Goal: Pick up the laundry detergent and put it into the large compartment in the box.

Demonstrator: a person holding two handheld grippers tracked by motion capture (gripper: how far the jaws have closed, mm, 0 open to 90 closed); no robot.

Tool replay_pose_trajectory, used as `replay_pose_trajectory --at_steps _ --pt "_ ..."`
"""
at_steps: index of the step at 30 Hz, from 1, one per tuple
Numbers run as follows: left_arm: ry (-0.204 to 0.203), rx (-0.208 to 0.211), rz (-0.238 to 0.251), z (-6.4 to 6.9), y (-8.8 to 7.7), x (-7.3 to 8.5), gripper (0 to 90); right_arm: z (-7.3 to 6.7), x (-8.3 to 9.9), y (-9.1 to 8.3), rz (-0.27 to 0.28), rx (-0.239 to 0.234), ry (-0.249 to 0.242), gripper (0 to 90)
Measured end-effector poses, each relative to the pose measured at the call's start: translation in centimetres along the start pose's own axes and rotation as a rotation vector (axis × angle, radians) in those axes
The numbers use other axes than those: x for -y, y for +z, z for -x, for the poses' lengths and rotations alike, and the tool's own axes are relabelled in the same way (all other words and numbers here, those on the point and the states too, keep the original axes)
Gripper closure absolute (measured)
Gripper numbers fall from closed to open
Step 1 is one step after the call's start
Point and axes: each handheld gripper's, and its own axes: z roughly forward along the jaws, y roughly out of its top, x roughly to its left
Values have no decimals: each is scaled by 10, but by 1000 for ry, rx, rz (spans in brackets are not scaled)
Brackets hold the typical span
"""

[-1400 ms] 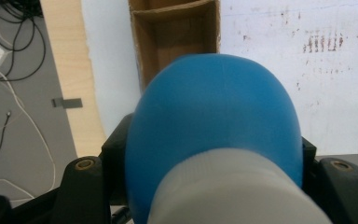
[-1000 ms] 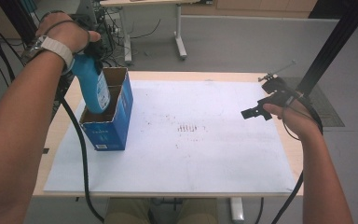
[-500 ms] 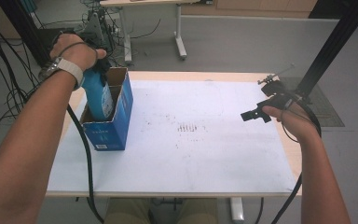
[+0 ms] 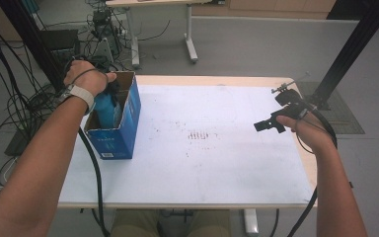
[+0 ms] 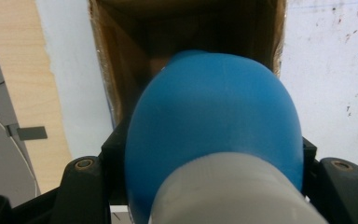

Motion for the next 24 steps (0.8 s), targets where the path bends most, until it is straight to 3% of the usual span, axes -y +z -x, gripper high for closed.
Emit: replay_pose_trajectory --at_steps 24 --pt "-8 -1 -26 1 39 -2 385 2 0 10 -12 -12 10 92"
